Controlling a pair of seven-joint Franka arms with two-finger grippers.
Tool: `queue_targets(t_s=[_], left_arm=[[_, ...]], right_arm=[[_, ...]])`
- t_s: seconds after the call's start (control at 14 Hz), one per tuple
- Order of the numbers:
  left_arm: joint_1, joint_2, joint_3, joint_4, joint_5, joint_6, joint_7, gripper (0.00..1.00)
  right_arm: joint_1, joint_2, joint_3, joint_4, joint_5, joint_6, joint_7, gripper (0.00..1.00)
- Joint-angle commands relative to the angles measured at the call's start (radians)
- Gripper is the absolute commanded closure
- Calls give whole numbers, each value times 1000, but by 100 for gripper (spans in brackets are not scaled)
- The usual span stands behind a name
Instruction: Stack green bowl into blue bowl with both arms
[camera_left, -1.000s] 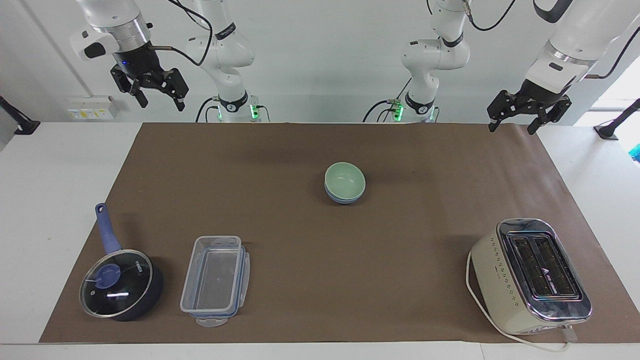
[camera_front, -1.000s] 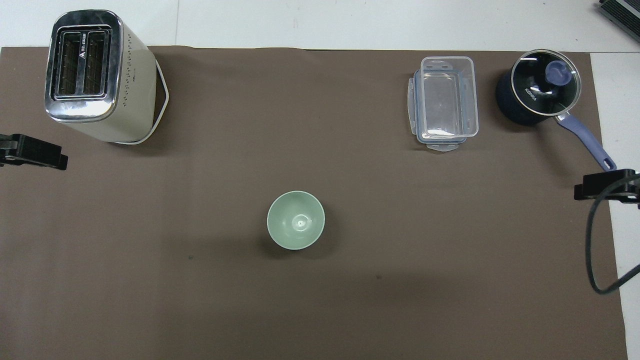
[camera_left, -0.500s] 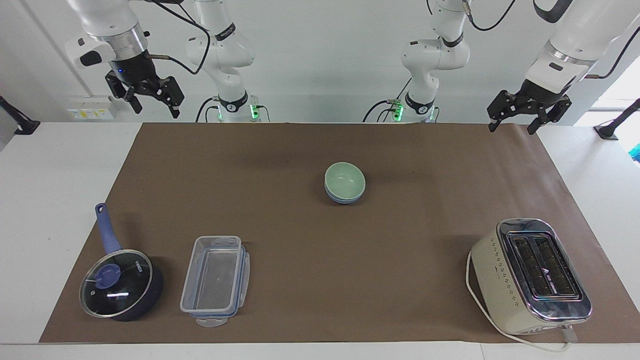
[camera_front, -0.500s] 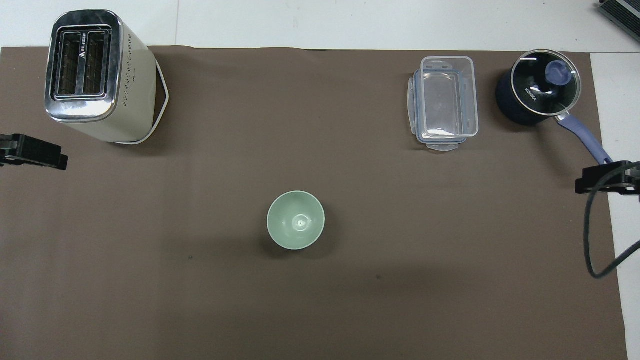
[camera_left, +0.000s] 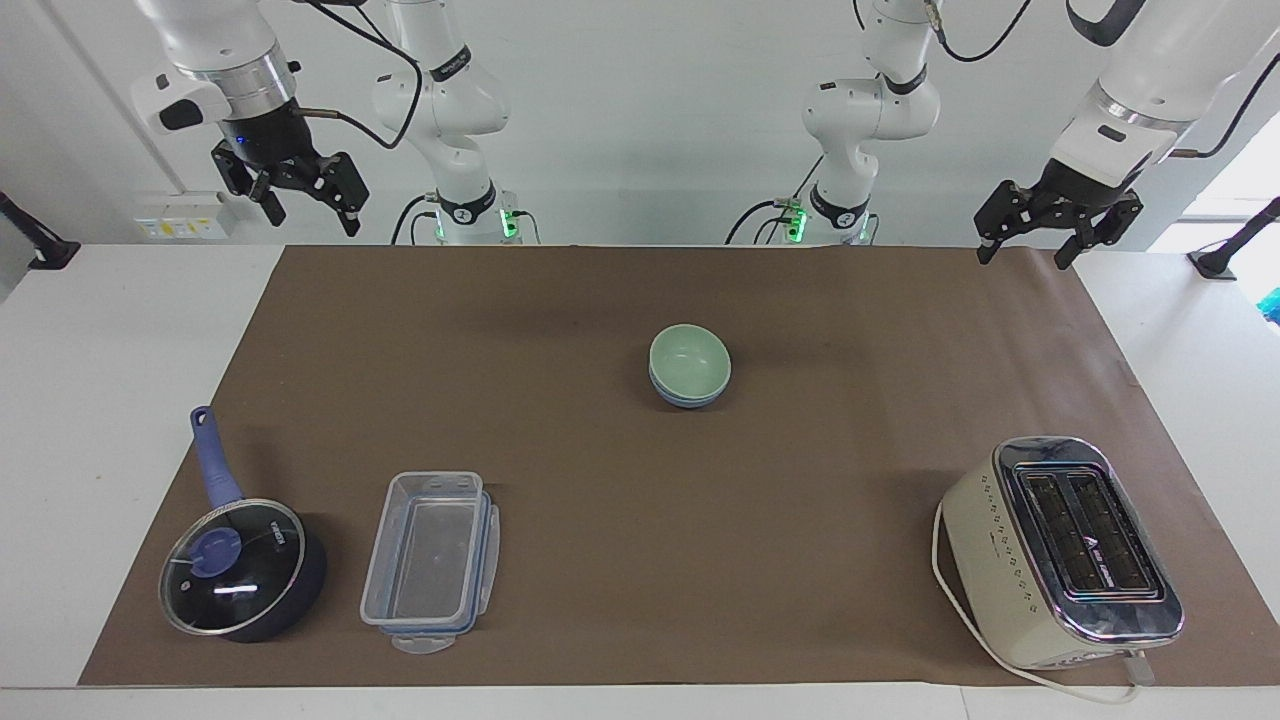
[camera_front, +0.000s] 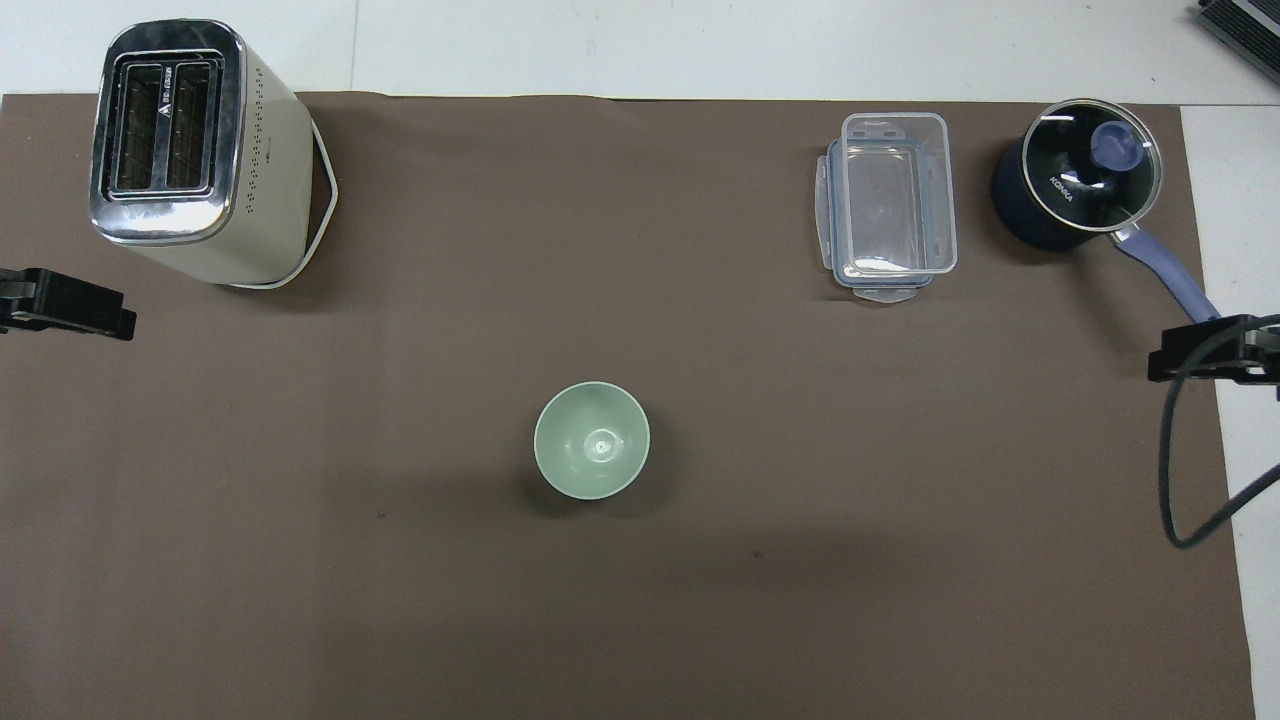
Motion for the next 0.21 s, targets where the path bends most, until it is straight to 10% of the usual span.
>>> queue_targets(t_s=[0.0,0.14], left_arm=[[14,-26,-9,-33,10,5,8,0],[14,-26,-9,-33,10,5,11,0]], right_arm=[[-2,3,4,8,37,1,23,0],[-2,3,4,8,35,-1,23,0]])
